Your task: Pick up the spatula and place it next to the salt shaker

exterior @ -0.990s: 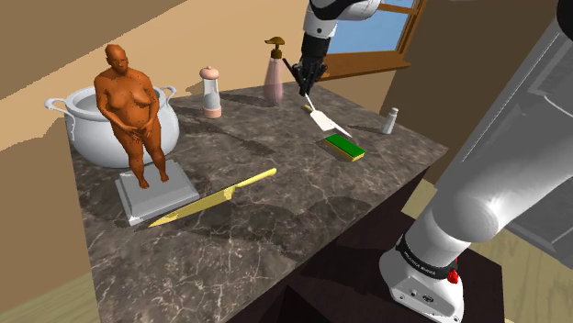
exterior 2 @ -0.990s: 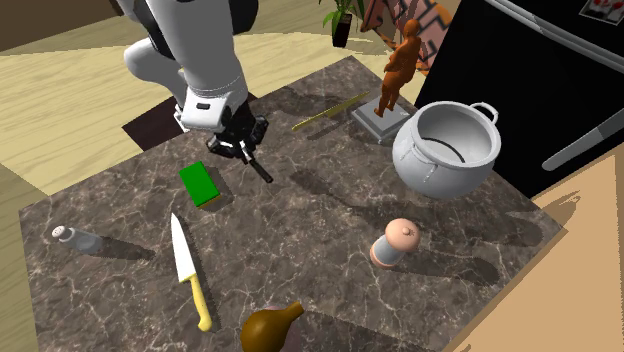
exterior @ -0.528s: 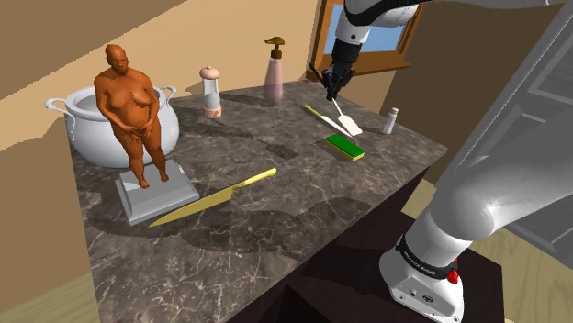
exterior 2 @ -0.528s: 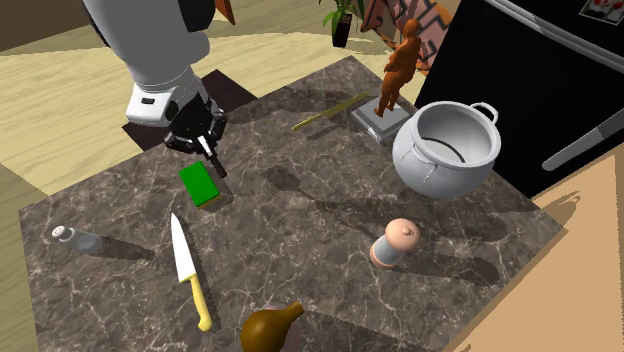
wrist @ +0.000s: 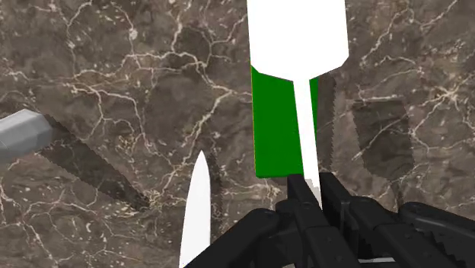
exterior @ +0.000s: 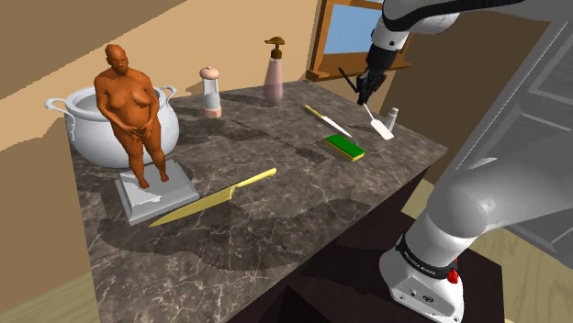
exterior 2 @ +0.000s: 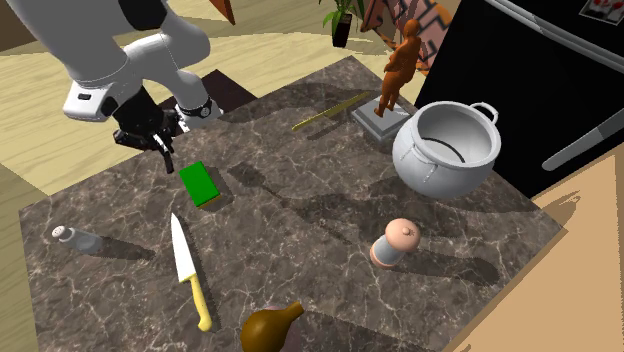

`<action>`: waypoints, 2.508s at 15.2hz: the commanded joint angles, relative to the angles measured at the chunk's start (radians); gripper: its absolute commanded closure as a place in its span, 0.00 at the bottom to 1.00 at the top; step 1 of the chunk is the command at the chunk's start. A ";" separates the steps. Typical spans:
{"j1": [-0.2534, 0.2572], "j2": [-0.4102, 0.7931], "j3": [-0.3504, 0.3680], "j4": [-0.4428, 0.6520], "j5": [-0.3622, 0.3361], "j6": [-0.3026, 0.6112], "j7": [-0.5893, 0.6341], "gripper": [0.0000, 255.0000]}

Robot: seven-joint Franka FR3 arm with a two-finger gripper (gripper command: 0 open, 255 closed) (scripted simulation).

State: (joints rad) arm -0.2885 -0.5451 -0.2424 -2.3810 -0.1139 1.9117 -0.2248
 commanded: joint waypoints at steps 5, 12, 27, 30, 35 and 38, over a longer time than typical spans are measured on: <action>-0.072 -0.090 -0.100 -0.043 -0.069 -0.038 -0.132 1.00; -0.150 -0.145 -0.229 -0.043 -0.152 -0.073 -0.292 1.00; -0.183 -0.120 -0.331 -0.180 -0.216 0.098 -0.349 1.00; -0.184 -0.106 -0.346 -0.211 -0.225 0.143 -0.350 1.00; -0.183 -0.075 -0.373 -0.258 -0.238 0.221 -0.352 1.00; -0.181 -0.052 -0.390 -0.284 -0.244 0.269 -0.354 1.00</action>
State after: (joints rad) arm -0.4713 -0.6047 -0.6276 -2.6559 -0.3565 2.1642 -0.5796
